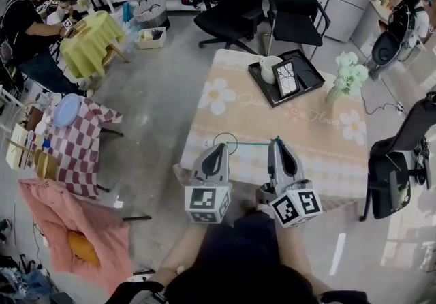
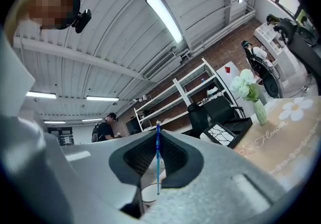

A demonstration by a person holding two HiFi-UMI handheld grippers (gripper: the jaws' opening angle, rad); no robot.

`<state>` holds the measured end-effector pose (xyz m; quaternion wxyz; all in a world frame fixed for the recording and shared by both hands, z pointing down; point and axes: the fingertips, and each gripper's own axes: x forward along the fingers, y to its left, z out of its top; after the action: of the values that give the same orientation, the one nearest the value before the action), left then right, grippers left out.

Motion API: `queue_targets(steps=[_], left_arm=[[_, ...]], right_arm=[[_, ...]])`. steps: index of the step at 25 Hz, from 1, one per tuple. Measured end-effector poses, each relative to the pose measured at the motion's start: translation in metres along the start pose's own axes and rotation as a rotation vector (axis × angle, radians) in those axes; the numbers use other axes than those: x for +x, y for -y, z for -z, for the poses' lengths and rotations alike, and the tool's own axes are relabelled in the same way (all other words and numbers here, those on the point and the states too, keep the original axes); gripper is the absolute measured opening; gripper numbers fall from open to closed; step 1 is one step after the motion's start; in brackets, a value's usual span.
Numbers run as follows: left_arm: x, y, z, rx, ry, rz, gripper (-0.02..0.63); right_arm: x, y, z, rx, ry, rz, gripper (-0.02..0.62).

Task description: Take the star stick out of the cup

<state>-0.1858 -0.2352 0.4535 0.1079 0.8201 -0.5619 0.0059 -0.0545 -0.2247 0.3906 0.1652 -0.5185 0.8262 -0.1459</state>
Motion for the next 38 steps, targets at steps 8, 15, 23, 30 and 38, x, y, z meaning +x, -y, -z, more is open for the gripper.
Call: queue_targets(steps=[8, 15, 23, 30, 38], left_arm=[[0.003, 0.011, -0.012, 0.011, 0.012, 0.047, 0.009], [0.011, 0.029, -0.017, 0.030, 0.015, 0.105, 0.009], [0.020, 0.057, -0.009, 0.029, -0.002, 0.175, 0.009], [0.026, 0.075, -0.002, 0.027, -0.017, 0.212, 0.009], [0.032, 0.084, 0.005, 0.029, -0.035, 0.221, 0.009]], right_arm=[[-0.016, 0.000, -0.024, 0.022, 0.075, 0.022, 0.014], [-0.038, 0.013, -0.046, 0.053, 0.156, 0.077, 0.014], [-0.062, 0.038, -0.052, 0.024, 0.182, 0.169, 0.014], [-0.070, 0.056, -0.047, -0.006, 0.160, 0.224, 0.014], [-0.070, 0.076, -0.035, -0.018, 0.116, 0.266, 0.014]])
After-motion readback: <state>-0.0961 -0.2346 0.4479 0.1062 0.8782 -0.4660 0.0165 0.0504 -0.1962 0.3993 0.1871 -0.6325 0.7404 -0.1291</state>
